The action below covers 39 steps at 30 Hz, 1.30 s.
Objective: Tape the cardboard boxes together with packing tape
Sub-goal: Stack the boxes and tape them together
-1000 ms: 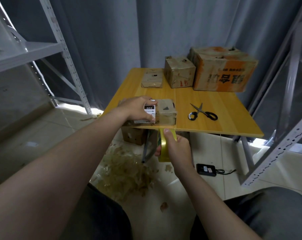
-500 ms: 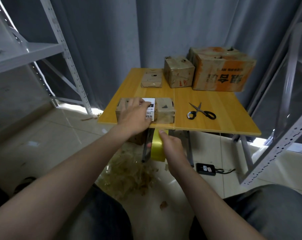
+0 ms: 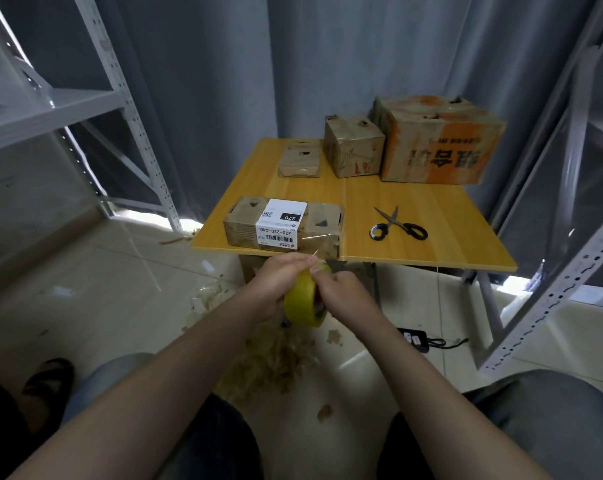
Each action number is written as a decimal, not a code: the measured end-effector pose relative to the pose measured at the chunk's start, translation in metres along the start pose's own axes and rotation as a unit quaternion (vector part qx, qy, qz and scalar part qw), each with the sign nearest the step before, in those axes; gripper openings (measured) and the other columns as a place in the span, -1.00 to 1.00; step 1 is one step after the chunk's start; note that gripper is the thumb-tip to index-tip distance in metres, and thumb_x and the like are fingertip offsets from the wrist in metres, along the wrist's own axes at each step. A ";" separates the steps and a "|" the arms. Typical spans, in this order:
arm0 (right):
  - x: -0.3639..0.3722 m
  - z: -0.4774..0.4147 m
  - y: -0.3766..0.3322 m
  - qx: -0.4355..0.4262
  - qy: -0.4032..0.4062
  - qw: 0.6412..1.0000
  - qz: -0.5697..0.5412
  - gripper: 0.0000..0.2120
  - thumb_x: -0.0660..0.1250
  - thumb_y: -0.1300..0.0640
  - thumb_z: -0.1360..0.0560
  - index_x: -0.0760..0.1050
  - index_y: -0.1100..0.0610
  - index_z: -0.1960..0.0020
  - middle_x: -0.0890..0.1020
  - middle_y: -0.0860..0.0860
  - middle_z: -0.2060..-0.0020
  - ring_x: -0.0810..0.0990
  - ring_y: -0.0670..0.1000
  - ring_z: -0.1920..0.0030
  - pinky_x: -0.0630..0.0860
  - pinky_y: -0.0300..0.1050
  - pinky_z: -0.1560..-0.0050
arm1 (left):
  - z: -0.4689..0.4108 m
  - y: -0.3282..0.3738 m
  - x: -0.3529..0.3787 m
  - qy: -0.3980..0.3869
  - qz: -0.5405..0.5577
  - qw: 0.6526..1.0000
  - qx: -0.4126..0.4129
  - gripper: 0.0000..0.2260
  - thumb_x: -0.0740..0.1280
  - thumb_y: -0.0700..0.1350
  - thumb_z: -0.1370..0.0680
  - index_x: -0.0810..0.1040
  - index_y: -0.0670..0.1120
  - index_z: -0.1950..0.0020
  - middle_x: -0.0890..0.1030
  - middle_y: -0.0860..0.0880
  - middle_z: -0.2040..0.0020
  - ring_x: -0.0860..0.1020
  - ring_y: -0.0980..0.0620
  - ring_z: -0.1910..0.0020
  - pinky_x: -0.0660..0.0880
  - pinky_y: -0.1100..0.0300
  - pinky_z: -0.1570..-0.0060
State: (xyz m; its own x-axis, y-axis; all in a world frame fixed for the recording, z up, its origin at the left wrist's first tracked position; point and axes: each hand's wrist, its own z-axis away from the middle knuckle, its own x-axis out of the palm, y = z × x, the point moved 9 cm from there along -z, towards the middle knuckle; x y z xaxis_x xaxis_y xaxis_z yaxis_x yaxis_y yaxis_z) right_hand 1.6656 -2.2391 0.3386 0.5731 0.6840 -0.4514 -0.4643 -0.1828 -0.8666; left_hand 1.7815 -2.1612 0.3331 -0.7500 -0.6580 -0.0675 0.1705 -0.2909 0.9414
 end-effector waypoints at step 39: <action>-0.020 -0.071 -0.125 -0.193 -0.080 0.958 -0.196 -0.99 0.40 0.22 -0.62 0.58 0.16 -0.04 0.69 0.08 0.17 0.70 0.01 0.38 0.63 -0.16 0.34 | -0.020 0.016 -0.011 -0.003 -0.001 1.000 0.004 -0.81 0.36 -0.15 -0.66 0.66 -0.23 0.06 0.68 -0.27 0.28 0.62 -0.10 0.46 0.60 0.15 0.43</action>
State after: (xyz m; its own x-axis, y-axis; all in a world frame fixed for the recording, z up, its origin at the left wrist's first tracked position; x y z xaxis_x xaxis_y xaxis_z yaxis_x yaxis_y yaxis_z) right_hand 1.7600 -2.2797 0.4412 0.5275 0.8473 -0.0628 0.0687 -0.1162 -0.9908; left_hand 1.8050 -2.1721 0.3422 -0.7547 -0.6526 -0.0669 0.1641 -0.2865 0.9439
